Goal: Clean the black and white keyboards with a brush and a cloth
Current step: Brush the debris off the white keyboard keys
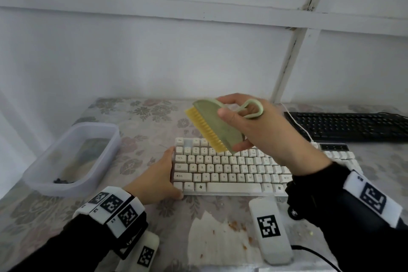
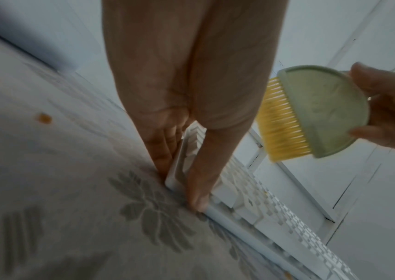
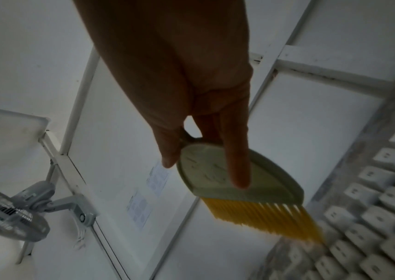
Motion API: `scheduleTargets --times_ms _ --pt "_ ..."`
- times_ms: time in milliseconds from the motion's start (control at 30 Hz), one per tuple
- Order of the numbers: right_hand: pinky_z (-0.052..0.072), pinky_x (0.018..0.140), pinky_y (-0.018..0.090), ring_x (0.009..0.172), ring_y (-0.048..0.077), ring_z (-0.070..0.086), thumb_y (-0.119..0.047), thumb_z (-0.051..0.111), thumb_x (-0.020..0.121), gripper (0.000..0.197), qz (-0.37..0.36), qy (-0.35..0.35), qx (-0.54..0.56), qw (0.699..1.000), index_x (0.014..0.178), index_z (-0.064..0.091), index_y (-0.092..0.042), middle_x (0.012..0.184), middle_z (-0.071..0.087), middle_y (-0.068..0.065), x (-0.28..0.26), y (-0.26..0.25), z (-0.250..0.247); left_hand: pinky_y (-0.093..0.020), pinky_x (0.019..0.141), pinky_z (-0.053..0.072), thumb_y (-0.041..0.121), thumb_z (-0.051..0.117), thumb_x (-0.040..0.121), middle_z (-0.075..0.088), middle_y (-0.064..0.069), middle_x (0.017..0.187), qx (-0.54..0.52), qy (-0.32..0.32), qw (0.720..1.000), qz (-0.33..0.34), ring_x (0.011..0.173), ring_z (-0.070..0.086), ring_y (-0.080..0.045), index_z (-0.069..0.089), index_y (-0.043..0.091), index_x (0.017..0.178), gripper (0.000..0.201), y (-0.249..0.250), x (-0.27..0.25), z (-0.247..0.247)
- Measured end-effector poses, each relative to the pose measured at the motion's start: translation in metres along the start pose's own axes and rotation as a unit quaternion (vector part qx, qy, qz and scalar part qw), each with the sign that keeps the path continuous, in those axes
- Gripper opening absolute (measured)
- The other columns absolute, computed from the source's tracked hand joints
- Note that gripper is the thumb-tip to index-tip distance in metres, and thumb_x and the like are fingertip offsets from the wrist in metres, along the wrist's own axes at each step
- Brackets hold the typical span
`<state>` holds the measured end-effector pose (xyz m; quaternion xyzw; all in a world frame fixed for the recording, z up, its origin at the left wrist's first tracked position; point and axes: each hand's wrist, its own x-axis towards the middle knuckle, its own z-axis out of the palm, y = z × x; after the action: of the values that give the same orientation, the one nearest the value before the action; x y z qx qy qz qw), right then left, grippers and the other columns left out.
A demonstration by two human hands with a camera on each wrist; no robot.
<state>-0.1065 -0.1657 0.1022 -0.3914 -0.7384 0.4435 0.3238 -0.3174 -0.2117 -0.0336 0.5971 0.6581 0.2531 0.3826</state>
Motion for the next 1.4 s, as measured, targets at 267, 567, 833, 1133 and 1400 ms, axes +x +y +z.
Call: scheduleTargets --times_ms 267,567,833,1133,1400 --pt "0.06 0.059 0.037 0.08 0.018 0.068 -0.03 0.06 0.091 0.019 0.0 0.042 -0.011 0.999 0.108 0.067 -0.03 0.094 0.068 0.005 0.007 0.014 0.028 -0.034 0.099 0.047 0.005 0.081 0.062 0.054 0.01 0.126 -0.002 0.003 1.0 0.0 0.115 0.054 -0.01 0.012 0.029 0.147 0.113 -0.001 0.002 0.0" --pt "0.035 0.046 0.009 0.049 -0.003 0.049 -0.028 0.075 0.079 0.009 -0.029 0.064 -0.109 0.992 0.08 0.076 -0.019 0.061 0.06 -0.012 0.003 0.02 0.044 -0.026 0.093 0.047 0.003 0.081 0.062 0.052 0.015 0.117 0.003 0.01 1.0 0.002 0.111 0.053 -0.009 0.014 0.028 0.145 0.109 0.002 0.0 0.001" --pt "0.043 0.056 0.026 0.059 0.012 0.052 -0.028 0.075 0.077 0.023 -0.054 0.132 -0.119 0.983 0.078 0.067 -0.007 0.07 0.066 0.007 0.001 0.024 0.068 -0.006 0.069 0.04 0.003 0.081 0.064 0.049 0.022 0.103 0.016 0.017 1.0 0.002 0.091 0.049 0.008 0.018 0.028 0.141 0.103 0.003 0.001 0.002" --pt "0.031 0.056 0.02 0.067 0.01 0.044 -0.025 0.063 0.088 0.028 -0.057 0.151 -0.14 0.977 0.07 0.042 -0.021 0.07 0.049 -0.006 -0.004 0.04 0.079 -0.016 0.078 0.047 0.004 0.08 0.063 0.051 0.019 0.106 0.022 0.013 1.0 0.003 0.1 0.055 -0.005 0.016 0.027 0.144 0.106 0.001 0.002 0.001" --pt "0.035 0.049 0.014 0.055 0.012 0.041 -0.011 0.063 0.087 0.019 -0.023 0.23 -0.134 0.964 0.073 0.052 -0.006 0.065 0.053 0.003 -0.011 0.059 0.032 -0.028 0.09 0.05 0.005 0.08 0.061 0.056 0.014 0.119 0.016 0.002 1.0 0.017 0.106 0.056 -0.007 0.016 0.033 0.142 0.107 -0.002 0.002 0.0"
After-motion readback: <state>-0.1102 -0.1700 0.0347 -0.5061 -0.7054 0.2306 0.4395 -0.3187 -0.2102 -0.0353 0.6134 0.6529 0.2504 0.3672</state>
